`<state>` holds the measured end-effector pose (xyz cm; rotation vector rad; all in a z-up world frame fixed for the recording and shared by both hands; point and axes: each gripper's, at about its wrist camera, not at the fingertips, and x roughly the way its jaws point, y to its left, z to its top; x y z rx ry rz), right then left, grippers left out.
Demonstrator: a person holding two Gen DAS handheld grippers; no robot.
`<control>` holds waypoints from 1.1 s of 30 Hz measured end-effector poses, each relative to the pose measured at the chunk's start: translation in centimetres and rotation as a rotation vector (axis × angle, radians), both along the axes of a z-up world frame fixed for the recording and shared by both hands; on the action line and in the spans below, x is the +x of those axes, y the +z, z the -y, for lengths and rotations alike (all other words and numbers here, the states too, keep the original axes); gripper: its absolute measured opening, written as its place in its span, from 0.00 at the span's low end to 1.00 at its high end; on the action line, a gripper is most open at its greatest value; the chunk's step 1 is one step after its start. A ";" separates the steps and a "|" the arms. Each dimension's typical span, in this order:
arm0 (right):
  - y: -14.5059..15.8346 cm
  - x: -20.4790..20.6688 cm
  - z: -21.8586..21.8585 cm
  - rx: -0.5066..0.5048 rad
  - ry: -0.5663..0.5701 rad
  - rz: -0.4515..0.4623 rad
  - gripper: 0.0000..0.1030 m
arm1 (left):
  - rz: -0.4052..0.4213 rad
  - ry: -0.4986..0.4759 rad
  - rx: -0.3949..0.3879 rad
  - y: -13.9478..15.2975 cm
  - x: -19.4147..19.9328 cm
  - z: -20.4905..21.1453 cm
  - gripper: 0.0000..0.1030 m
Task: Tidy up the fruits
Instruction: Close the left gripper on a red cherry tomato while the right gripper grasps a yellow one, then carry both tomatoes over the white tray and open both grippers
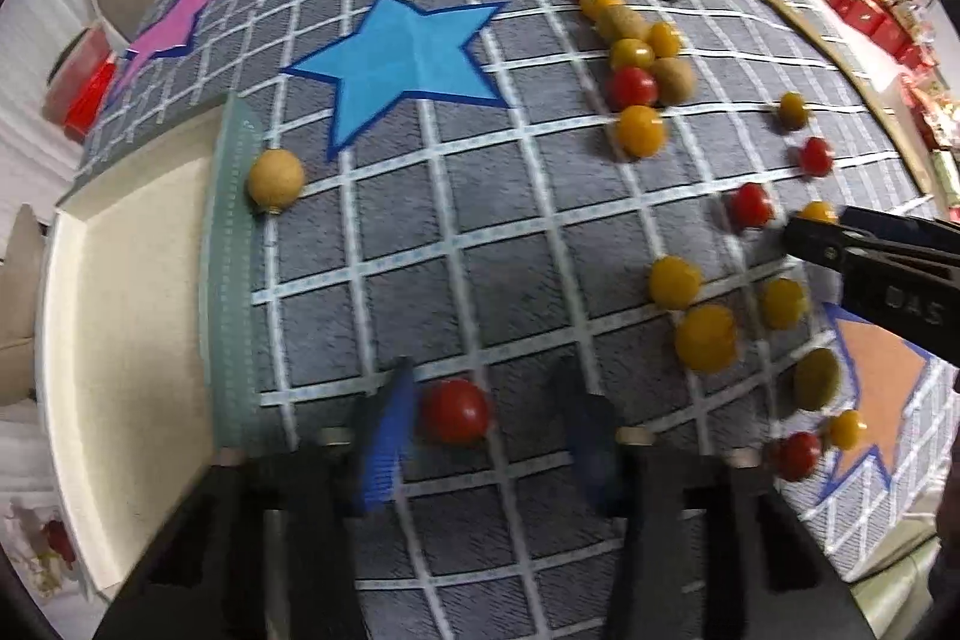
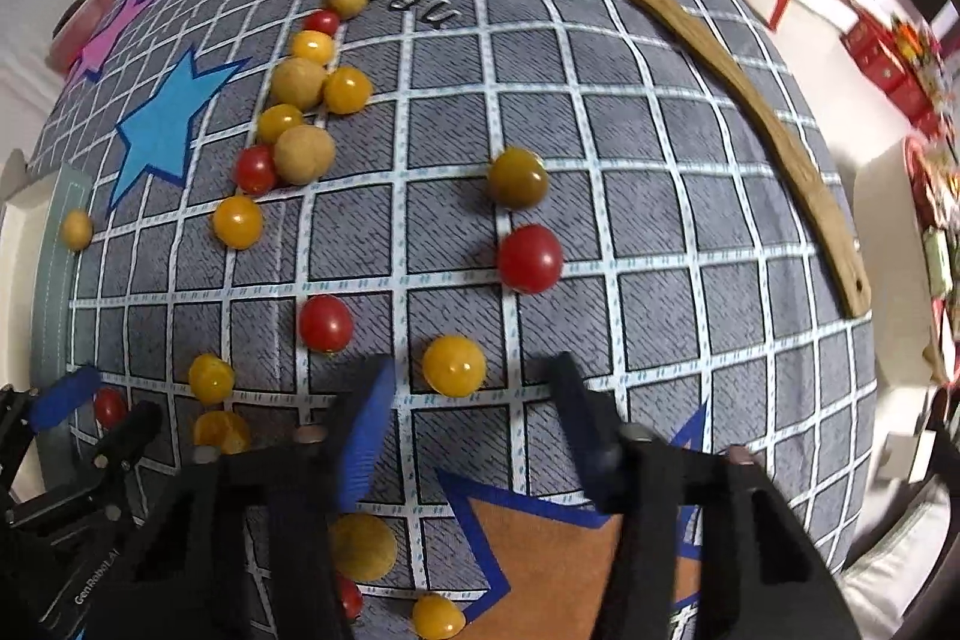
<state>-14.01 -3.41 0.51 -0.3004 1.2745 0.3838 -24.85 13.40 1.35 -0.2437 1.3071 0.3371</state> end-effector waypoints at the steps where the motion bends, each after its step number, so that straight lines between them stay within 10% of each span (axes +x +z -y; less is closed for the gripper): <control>1: 0.1 0.0 -0.2 0.008 0.006 0.004 0.31 | 0.006 -0.011 -0.018 0.1 -0.1 0.3 0.20; 14: 2.8 -1.4 -0.1 0.175 -0.016 -0.078 0.20 | 0.079 0.043 -0.100 3.4 -3.0 -1.0 0.20; 33: 5.4 -6.0 -14.9 0.250 0.258 -0.115 0.20 | 0.115 0.298 -0.030 5.0 -11.1 -13.1 0.20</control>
